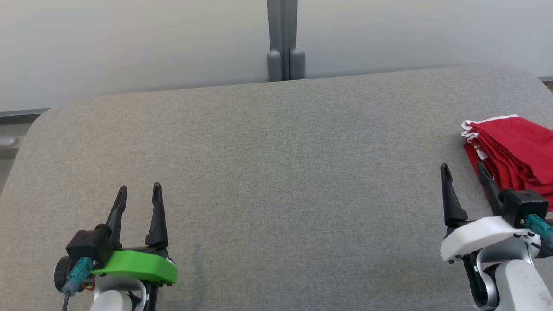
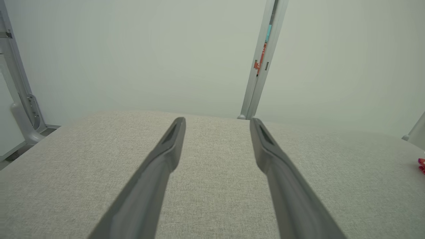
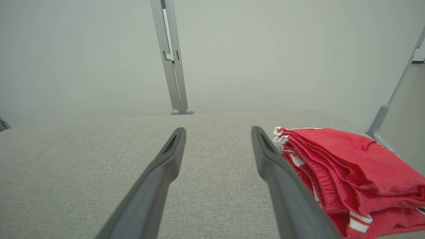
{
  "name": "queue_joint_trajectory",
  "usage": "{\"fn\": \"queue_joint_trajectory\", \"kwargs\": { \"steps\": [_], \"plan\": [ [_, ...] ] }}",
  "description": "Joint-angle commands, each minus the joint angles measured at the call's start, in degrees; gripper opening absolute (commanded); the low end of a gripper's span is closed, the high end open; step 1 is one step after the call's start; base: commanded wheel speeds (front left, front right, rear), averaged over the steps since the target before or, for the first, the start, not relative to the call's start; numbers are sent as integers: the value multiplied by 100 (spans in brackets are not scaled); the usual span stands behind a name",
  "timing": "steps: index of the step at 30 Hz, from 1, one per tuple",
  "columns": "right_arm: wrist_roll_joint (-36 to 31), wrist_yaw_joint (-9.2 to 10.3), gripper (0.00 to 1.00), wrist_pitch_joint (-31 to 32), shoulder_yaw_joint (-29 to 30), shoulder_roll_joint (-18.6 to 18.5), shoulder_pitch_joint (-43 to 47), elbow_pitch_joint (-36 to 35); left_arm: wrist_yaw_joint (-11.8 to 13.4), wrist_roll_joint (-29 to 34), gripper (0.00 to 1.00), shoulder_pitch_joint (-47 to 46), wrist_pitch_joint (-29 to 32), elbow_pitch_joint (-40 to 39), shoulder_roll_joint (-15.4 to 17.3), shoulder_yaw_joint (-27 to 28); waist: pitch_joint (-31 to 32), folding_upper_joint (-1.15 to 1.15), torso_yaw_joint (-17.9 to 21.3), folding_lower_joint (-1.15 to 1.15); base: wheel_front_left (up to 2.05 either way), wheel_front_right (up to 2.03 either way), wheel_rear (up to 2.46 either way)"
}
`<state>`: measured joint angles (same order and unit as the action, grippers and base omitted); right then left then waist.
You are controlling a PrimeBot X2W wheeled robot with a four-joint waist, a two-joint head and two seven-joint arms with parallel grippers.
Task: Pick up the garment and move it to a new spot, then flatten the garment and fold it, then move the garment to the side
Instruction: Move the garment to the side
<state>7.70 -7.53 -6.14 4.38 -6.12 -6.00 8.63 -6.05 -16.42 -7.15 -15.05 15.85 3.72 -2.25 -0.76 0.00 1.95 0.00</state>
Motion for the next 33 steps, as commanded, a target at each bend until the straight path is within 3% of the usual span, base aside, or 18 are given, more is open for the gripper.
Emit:
{"fn": "queue_joint_trajectory", "kwargs": {
  "steps": [1,33],
  "plan": [
    [39,9,100,-5,-13,23,76,-49,31,-7,100,96,-13,34,-4,3,74,0,-81,0,0,0,0],
    [49,9,100,5,-164,256,182,93,147,-214,100,152,18,300,39,-68,177,0,-106,0,0,0,0]
  ]
}}
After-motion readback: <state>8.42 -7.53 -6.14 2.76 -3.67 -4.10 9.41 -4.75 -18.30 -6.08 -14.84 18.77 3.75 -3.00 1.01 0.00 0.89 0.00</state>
